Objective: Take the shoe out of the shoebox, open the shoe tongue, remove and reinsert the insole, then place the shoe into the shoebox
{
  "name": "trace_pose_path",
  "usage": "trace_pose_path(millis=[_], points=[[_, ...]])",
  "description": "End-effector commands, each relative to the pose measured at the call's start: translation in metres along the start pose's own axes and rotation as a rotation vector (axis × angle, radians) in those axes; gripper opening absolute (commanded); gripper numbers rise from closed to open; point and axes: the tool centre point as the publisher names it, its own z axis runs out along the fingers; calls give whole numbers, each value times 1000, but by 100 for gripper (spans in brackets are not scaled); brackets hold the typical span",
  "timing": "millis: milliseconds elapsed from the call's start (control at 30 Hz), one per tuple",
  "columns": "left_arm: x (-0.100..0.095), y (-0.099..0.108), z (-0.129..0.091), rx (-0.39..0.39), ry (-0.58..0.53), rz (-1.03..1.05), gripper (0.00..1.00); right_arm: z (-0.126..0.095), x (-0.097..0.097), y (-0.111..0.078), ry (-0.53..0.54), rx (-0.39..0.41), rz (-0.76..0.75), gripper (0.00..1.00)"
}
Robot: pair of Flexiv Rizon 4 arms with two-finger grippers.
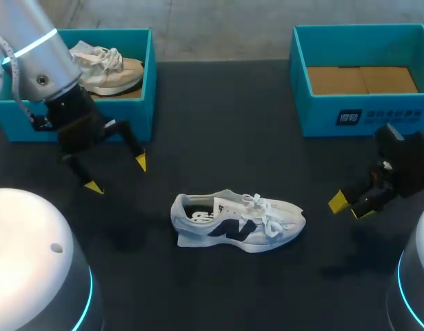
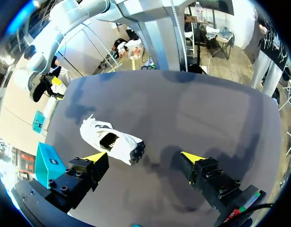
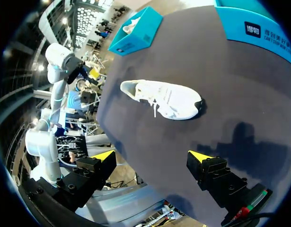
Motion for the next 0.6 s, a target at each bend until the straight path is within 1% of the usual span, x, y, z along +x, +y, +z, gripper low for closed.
trace_pose_path(millis=[33,67,133,200,233,333,400,433,500,567,600], points=[[-1,10,2,-73,-216,-290,100,0,0,-1,-2,0,1,100],[-1,14,-1,-38,-256,-412,100,0,0,-1,-2,0,1,100],[7,19,-5,-9,-329,-552,100,0,0,-1,-2,0,1,100],[14,24,-9,40,-377,-681,100,0,0,-1,-2,0,1,100],[17,27,-10,50,-400,-736,100,0,0,-1,-2,0,1,100],[26,31,-10,58,-423,-831,100,0,0,-1,-2,0,1,100],[31,31,-9,88,-433,-887,100,0,0,-1,-2,0,1,100],[33,31,-8,77,-448,-913,100,0,0,-1,-2,0,1,100],[39,32,-4,91,-478,-969,100,0,0,-1,-2,0,1,100],[45,34,0,87,-510,-1013,100,0,0,-1,-2,0,1,100],[50,36,3,100,-522,-1052,100,0,0,-1,-2,0,1,100]])
